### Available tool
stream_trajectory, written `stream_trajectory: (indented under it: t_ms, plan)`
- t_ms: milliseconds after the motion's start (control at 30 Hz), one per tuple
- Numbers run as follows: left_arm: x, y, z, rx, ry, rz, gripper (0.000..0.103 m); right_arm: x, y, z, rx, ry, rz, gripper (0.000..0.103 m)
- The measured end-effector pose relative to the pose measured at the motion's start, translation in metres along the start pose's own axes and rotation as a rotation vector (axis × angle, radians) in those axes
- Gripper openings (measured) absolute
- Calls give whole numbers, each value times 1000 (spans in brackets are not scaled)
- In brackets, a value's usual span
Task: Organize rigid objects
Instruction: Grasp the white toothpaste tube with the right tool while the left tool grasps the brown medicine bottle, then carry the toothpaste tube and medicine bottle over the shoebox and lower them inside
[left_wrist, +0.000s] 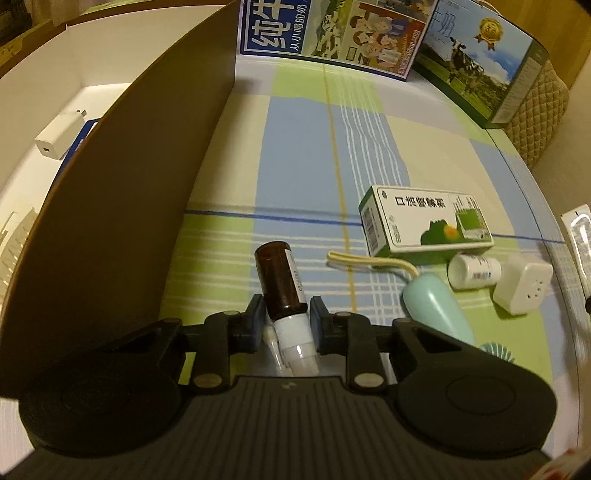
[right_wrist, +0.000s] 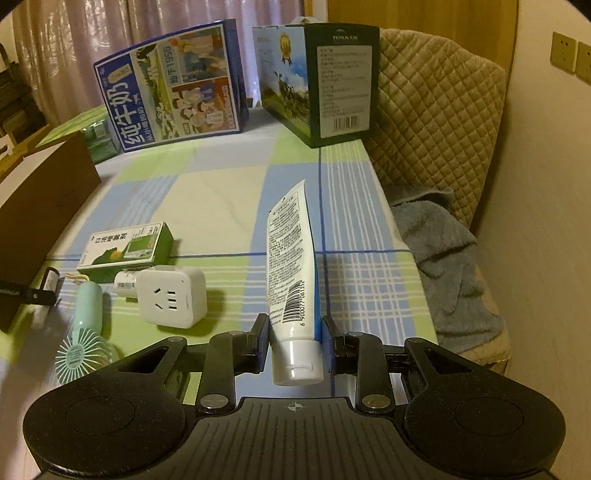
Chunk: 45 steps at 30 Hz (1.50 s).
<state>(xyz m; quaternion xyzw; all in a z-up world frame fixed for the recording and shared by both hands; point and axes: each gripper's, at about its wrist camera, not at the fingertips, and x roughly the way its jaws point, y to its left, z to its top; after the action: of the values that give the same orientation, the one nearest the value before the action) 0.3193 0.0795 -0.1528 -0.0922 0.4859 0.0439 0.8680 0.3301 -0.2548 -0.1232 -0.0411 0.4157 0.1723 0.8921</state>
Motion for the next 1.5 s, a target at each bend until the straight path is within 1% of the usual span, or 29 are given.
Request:
stream_trajectory:
  t_ms: [167,433,667,800,933,1133,1333,1500]
  plan:
    - [-7,-1,-6,34,2,-12,20,0,4,1,8,0,17,26]
    - [-32,-9,-7,77,-25,-57,20,-9,21,8,1,-14,70,26]
    - [-63,-13,-2,89,-80,-94,20,-25,44,16,-11,-38,119,26]
    - [-84,-8,0,75,-118,-113,20,-34,64,20,-23,-46,159,26]
    - [-106,1,1,70,-146,-119,20,-41,95,23,-46,-53,220,26]
    - [-142,28,5,59,-190,-112,20,-48,159,31,-73,-44,354,26]
    - [-169,68,15,49,-220,-86,20,-42,234,42,-82,-14,451,26]
    - [-178,109,28,61,-229,-47,20,-30,293,59,-69,9,491,26]
